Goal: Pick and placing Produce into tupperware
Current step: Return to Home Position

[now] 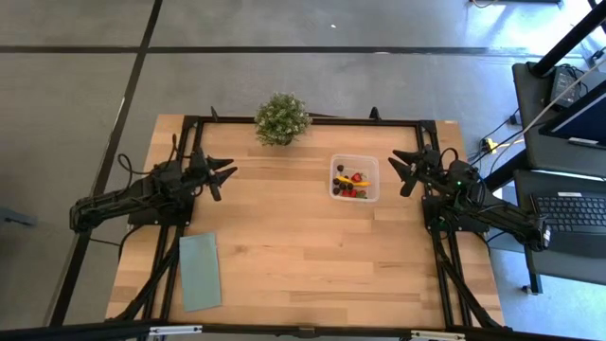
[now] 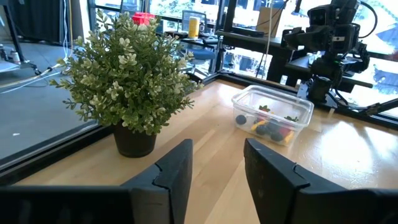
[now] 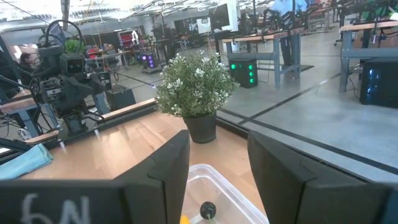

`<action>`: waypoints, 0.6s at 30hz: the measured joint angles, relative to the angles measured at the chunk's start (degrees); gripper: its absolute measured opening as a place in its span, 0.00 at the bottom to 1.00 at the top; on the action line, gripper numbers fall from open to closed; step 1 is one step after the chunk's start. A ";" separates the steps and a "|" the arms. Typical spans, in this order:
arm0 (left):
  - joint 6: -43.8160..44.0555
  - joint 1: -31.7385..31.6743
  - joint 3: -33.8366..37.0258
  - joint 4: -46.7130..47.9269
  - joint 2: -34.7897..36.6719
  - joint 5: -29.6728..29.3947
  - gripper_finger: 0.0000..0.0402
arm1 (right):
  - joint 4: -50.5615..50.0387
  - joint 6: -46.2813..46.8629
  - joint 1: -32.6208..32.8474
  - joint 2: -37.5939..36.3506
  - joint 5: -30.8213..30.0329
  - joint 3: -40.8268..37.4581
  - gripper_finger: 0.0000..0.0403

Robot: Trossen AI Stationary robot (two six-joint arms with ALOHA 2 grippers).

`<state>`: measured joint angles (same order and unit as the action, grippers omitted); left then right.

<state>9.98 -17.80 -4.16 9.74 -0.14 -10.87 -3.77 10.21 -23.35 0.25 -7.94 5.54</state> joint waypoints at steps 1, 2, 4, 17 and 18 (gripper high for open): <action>0.00 -0.02 0.00 -0.02 0.00 0.02 0.34 | 0.00 0.03 0.00 0.00 0.00 0.00 0.41; 0.00 -0.02 0.00 0.00 0.00 0.02 0.34 | 0.00 0.00 0.00 0.00 0.00 0.00 0.41; 0.00 -0.01 0.00 0.00 0.00 0.01 0.34 | 0.01 -0.04 0.00 0.00 0.00 0.00 0.41; -0.01 -0.01 0.00 0.00 0.00 0.00 0.37 | 0.01 -0.01 0.00 0.00 0.00 0.00 0.41; 0.00 -0.02 0.00 -0.01 0.00 0.00 0.37 | 0.01 -0.04 0.00 0.00 0.02 0.00 0.41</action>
<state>9.98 -17.82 -4.16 9.73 -0.14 -10.87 -3.76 10.17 -23.35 0.25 -7.92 5.54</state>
